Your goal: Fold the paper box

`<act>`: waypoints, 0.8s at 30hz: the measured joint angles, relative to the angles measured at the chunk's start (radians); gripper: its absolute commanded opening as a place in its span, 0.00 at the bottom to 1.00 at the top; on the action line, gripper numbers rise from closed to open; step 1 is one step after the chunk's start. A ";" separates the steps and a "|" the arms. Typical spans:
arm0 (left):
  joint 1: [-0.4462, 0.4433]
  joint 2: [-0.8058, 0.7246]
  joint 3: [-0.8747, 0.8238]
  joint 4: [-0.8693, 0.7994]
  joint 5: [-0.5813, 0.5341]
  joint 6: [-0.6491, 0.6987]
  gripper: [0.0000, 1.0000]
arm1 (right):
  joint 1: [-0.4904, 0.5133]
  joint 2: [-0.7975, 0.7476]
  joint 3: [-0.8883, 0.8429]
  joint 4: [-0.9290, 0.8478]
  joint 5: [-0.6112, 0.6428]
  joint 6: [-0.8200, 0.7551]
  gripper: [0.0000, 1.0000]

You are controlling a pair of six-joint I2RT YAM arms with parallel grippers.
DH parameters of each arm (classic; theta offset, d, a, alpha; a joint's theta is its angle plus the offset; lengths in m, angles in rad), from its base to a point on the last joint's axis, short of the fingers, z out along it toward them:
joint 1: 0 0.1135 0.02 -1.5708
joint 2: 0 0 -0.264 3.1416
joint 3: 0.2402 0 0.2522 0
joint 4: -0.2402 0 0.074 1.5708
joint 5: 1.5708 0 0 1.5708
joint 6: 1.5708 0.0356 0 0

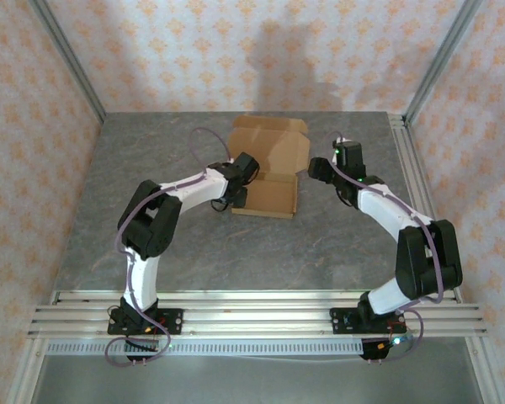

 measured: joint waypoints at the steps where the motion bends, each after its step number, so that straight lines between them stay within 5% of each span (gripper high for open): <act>1: 0.000 -0.016 0.000 0.006 0.000 0.003 0.63 | -0.013 0.003 0.009 -0.004 -0.018 -0.025 0.77; 9: 0.006 -0.181 -0.044 0.094 0.007 0.051 0.93 | -0.045 0.099 0.158 -0.013 -0.166 -0.189 0.78; 24: 0.174 -0.361 -0.264 0.235 0.162 0.135 0.97 | -0.111 0.468 0.798 -0.480 -0.470 -0.563 0.70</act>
